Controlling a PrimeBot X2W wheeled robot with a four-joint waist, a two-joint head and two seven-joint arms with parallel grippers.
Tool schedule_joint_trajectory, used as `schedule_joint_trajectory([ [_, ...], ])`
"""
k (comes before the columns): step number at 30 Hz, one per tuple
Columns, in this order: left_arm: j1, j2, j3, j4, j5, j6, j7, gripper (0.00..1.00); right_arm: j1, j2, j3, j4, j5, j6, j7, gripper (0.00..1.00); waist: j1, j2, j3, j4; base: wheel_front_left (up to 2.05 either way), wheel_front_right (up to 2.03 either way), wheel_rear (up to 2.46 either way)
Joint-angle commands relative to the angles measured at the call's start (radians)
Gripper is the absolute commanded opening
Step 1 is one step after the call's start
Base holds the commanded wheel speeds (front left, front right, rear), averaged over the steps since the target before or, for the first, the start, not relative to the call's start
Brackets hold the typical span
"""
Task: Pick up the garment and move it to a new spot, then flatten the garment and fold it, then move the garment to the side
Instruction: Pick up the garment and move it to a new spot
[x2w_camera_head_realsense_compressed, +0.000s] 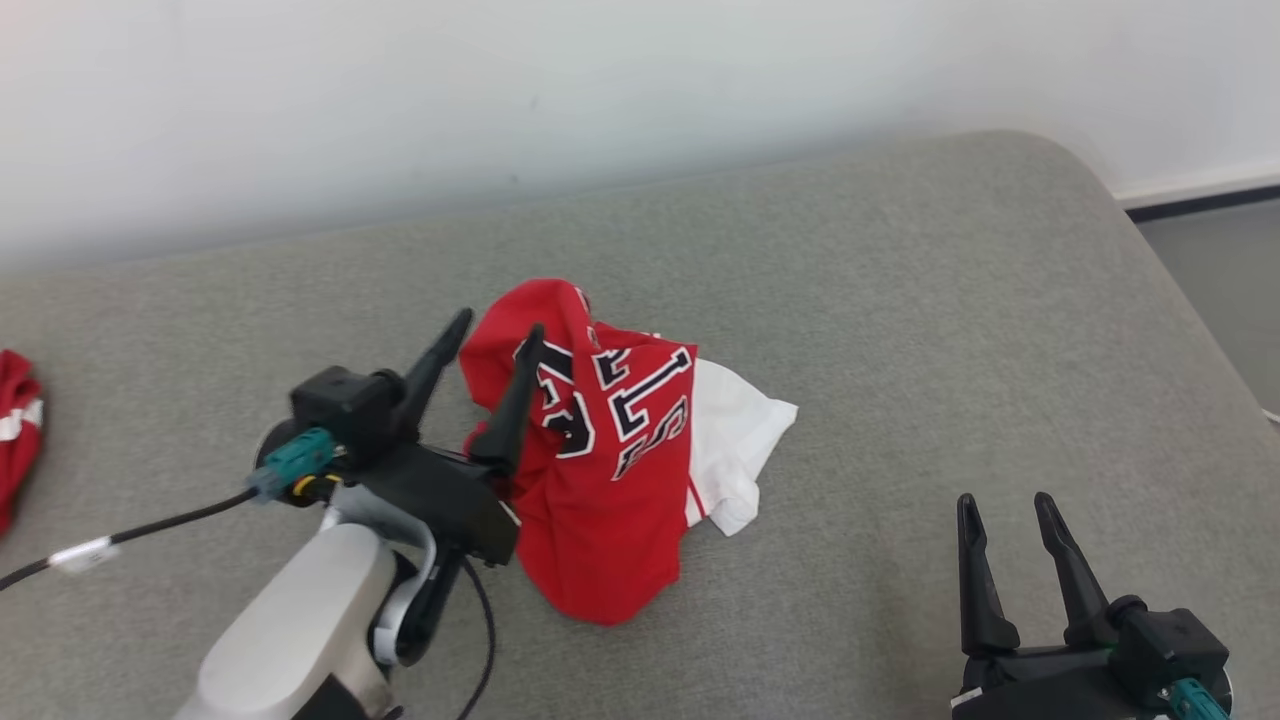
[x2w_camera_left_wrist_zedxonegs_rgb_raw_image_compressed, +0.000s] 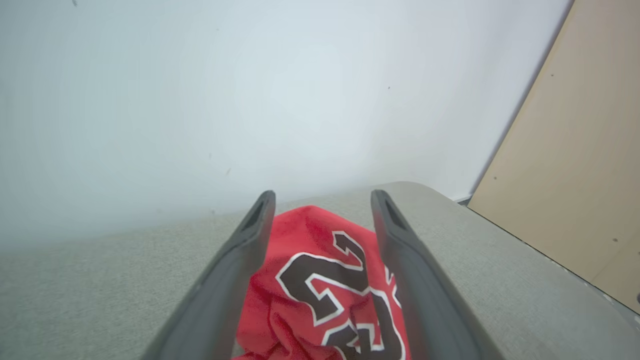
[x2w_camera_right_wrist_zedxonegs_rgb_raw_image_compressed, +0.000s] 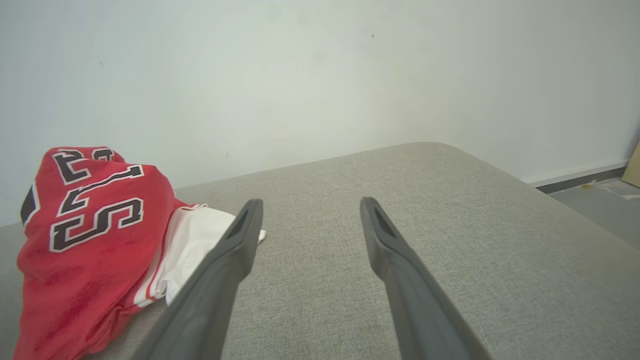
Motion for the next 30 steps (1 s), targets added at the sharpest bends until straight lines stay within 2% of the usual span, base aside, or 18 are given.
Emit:
schedule_joint_trajectory([
  [1, 0.032, 0.009, 0.033, -0.026, 0.029, 0.011, -0.003, 1.0, 0.016, 0.001, -0.002, -0.003, -0.011, -0.002, 0.0, 1.0, 0.0, 0.0, -0.029, 0.036, 0.0, 0.0, 0.0],
  [3, 0.068, 0.02, 0.089, -0.076, 0.067, 0.026, -0.003, 1.0, 0.016, 0.001, 0.001, -0.007, -0.017, -0.002, 0.0, 1.0, 0.0, 0.0, -0.039, 0.05, 0.0, 0.0, 0.0],
  [7, 0.172, 0.048, 0.198, -0.186, 0.214, 0.064, -0.003, 1.0, 0.021, 0.001, 0.001, -0.01, -0.025, -0.002, 0.0, 1.0, 0.0, 0.0, -0.055, 0.073, 0.0, 0.0, 0.0],
  [10, 0.261, 0.054, 0.278, -0.233, 0.28, 0.068, -0.003, 1.0, 0.027, 0.001, -0.003, -0.01, -0.029, -0.002, 0.0, 1.0, 0.0, 0.0, -0.066, 0.087, 0.0, 0.0, 0.0],
  [18, 0.488, 0.023, 0.436, -0.286, 0.392, 0.034, -0.004, 1.0, 0.037, 0.001, 0.007, -0.011, -0.035, -0.002, 0.0, 1.0, 0.0, 0.0, -0.082, 0.121, 0.0, 0.0, 0.0],
  [30, 0.678, -0.089, 0.63, -0.37, 0.584, 0.004, -0.004, 1.0, 0.045, 0.001, 0.02, -0.001, -0.037, -0.002, 0.0, 1.0, 0.0, 0.0, -0.093, 0.159, 0.0, 0.0, 0.0],
])
